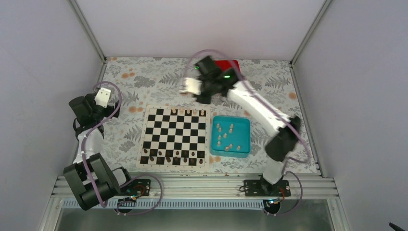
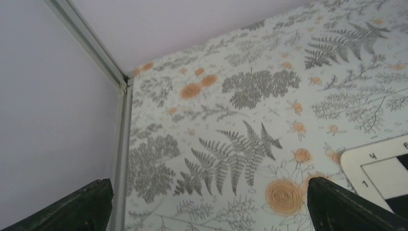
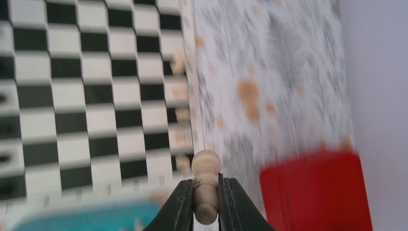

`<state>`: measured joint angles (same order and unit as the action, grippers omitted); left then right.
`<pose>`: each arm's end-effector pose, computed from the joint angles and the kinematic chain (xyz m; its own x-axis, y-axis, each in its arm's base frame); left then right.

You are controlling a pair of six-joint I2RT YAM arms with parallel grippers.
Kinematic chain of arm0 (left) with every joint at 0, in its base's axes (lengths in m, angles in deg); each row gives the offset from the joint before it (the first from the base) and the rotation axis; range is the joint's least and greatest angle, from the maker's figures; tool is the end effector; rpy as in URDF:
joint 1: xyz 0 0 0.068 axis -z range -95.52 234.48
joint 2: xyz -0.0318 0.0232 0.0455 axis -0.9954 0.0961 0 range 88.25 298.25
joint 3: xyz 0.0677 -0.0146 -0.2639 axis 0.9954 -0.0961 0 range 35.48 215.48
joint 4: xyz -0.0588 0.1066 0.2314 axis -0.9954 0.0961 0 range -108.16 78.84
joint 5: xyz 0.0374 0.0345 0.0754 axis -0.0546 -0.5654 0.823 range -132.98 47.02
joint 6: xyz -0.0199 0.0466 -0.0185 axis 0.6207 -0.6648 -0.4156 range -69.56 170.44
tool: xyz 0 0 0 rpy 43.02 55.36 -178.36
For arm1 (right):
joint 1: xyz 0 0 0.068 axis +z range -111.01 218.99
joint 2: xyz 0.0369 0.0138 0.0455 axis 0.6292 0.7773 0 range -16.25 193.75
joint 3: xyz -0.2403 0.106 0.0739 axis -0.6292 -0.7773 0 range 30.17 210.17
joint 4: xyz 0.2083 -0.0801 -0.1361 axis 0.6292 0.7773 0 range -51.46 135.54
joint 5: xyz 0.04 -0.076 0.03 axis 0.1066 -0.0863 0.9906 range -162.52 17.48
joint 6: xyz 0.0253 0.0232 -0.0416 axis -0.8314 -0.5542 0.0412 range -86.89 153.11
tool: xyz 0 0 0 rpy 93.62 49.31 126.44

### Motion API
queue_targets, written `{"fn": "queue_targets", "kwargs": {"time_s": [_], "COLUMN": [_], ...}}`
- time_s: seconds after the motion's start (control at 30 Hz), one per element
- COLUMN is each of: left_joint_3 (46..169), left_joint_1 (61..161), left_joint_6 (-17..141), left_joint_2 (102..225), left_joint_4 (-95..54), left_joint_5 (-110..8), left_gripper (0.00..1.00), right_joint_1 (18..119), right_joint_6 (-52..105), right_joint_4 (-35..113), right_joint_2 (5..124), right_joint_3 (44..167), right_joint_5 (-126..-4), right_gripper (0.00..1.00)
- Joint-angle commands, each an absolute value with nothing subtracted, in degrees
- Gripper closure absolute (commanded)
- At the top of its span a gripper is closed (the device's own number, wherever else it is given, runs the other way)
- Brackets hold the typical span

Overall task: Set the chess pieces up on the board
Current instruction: Place the chess piece in the storage box.

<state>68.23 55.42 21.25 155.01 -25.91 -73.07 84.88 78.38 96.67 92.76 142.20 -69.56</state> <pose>0.2242 0.1041 0.2224 -0.3509 0.2877 -0.8911 0.1646 0.9558 0.2438 0.2842 0.2958 0.3460 0.1222 -0.8933 -0.4326 -0.9248 0.0558 -0.3764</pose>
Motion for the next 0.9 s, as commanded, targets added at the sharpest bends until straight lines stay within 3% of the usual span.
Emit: {"fn": "queue_targets", "kwargs": {"time_s": [0.0, 0.17, 0.37, 0.5, 0.7, 0.87], "left_joint_3": [75.52, 86.76, 99.85, 105.38, 109.31, 112.64], "left_joint_1": [60.01, 73.54, 93.67, 108.39, 121.2, 126.92], "left_joint_6": [15.86, 14.63, 14.14, 11.92, 9.97, 9.83], "left_joint_2": [151.51, 152.43, 158.41, 164.53, 173.26, 177.15], "left_joint_4": [-16.95, -7.18, 2.95, 5.9, 6.86, 8.32], "left_joint_5": [-69.02, -59.1, -50.65, -42.31, -37.1, -37.3], "left_gripper": [0.0, 0.0, 0.0, 0.0, 0.0, 0.0], "right_joint_1": [73.78, 65.98, 64.19, 63.01, 61.21, 60.5], "right_joint_6": [76.28, 77.81, 77.79, 77.87, 79.03, 79.79], "right_joint_4": [103.63, 102.26, 97.32, 93.11, 88.82, 87.59], "right_joint_2": [78.6, 67.06, 64.17, 66.33, 70.07, 72.24], "right_joint_3": [125.06, 105.65, 92.69, 88.03, 85.36, 85.0], "right_joint_5": [-66.25, -64.58, -63.91, -65.24, -64.61, -63.95], "right_gripper": [0.94, 0.93, 0.93, 0.92, 0.91, 0.79]}}
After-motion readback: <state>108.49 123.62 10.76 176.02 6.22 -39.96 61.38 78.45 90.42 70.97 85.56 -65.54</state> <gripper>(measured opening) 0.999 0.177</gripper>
